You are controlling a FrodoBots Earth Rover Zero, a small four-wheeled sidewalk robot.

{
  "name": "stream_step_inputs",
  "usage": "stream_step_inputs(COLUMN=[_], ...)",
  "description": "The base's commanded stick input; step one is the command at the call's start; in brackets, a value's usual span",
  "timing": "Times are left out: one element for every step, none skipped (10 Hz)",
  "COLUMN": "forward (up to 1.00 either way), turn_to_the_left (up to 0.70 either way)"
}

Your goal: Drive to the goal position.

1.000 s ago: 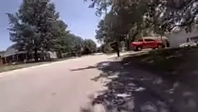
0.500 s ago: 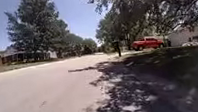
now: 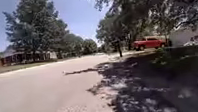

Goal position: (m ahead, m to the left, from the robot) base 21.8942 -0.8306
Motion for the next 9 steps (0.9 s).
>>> stream_step_inputs(forward=[0.70,0.70,0.70,0.70,0.70,0.70,0.70,0.70,0.70], turn_to_the_left=[0.00,0.00,0.00,0.00,0.00,0.00,0.00,0.00,0.00])
